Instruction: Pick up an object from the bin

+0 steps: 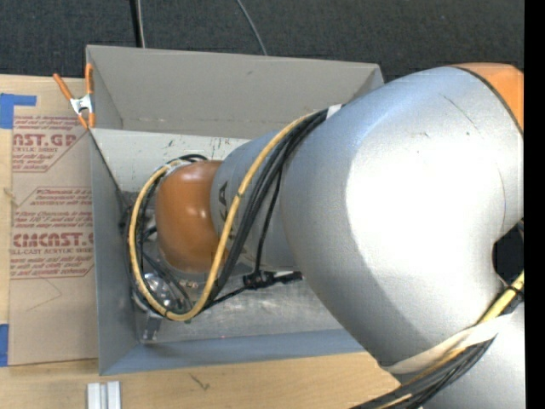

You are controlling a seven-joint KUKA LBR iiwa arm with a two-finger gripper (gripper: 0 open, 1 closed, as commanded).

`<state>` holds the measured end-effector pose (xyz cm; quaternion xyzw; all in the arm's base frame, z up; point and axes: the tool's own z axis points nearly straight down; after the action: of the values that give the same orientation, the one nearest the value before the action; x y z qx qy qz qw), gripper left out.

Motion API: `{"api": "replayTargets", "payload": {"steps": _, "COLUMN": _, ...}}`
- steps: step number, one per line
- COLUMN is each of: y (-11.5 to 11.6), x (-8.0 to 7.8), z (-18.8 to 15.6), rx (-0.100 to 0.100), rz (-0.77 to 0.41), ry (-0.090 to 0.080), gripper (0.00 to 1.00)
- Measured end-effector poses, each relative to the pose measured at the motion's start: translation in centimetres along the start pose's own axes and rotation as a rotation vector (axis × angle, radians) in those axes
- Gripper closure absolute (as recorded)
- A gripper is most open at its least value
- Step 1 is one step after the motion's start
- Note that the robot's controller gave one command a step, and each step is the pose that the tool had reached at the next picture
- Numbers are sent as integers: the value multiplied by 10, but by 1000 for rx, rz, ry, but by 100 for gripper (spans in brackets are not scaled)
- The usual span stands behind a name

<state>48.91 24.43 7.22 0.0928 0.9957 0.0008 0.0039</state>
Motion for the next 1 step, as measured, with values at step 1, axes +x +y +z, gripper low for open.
{"api": "replayTargets", "payload": {"steps": 1, "y": 1, "x": -1, "z": -1, "rx": -5, "rz": 0, "ry": -3, "gripper": 100}}
